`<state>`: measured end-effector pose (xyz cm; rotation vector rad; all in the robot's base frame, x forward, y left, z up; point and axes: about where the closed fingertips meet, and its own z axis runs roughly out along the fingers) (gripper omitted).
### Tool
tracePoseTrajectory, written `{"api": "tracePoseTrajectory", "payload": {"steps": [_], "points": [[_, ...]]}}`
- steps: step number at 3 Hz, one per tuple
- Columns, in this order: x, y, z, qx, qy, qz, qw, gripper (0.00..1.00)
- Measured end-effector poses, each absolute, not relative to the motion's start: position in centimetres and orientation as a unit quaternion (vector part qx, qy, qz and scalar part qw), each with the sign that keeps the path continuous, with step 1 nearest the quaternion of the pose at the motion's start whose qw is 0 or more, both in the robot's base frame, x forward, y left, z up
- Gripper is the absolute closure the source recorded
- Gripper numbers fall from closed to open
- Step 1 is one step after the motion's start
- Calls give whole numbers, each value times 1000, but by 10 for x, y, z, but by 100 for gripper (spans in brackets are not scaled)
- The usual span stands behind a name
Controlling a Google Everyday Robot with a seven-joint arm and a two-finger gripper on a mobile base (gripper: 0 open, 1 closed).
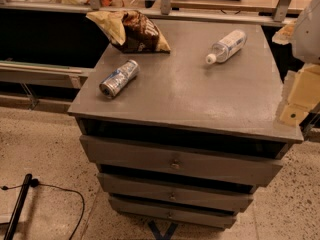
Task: Pick brown chip bag
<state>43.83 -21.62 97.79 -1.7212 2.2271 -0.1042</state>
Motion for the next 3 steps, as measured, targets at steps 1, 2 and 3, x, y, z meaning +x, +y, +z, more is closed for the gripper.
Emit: {"api": "tracePoseTrajectory", "payload": {"steps": [1,2,3], "points": [[438,-216,978,-603,780,-36,162,0],[441,-215,981,-603,779,-35,169,0],[458,-204,983,-598,773,6,212,0]]}}
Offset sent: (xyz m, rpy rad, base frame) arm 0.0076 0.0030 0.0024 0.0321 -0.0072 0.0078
